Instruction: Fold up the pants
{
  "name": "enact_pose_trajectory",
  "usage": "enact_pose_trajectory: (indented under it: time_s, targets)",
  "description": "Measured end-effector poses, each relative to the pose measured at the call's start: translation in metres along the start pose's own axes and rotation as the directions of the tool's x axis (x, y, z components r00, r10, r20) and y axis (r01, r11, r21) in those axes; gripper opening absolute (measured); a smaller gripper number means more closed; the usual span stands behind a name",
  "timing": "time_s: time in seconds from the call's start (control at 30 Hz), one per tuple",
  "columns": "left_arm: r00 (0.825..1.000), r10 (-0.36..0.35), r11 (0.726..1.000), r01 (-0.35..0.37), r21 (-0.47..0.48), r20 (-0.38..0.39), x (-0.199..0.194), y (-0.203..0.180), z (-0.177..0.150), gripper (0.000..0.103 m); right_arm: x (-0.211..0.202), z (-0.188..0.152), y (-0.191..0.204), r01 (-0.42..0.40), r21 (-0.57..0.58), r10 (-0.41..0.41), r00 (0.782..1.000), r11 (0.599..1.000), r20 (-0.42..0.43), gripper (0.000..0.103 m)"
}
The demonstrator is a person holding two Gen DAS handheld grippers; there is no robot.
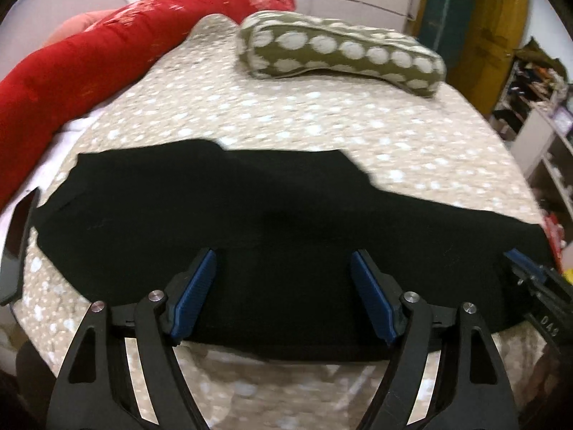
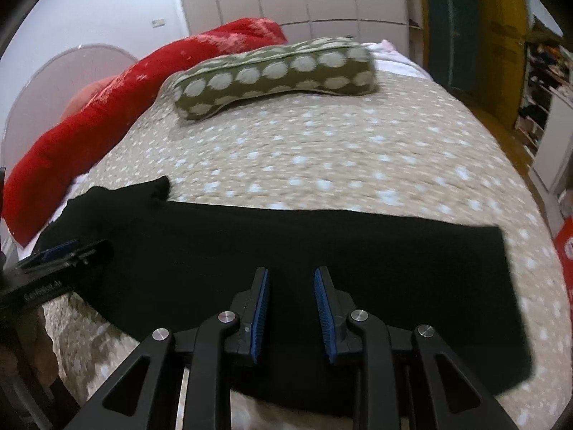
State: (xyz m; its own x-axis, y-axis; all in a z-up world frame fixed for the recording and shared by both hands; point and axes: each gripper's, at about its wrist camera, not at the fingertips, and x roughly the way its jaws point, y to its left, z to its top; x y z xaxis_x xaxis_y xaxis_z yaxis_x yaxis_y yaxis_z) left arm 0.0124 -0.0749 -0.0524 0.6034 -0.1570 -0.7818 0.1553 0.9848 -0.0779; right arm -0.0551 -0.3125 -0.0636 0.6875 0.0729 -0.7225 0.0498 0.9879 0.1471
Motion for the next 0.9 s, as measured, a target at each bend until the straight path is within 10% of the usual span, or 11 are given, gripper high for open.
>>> enact_pose_trajectory:
  time_s: [0.33, 0.9]
  targets:
    - [0.995, -0.099, 0.988, 0.101, 0.118, -0.023, 0.008, -0.068, 0.011, 0.077, -0.044, -0.022, -0.094, 0.093, 0.162, -0.097, 0.995, 0.982, 0.015, 0.025]
    - [0.977, -0.187, 0.951, 0.205, 0.229, -0.101, 0.017, -0.136, 0.013, 0.077, -0.061, -0.019, -0.098, 0.171, 0.14, -0.173, 0.985, 0.975, 0.006, 0.033]
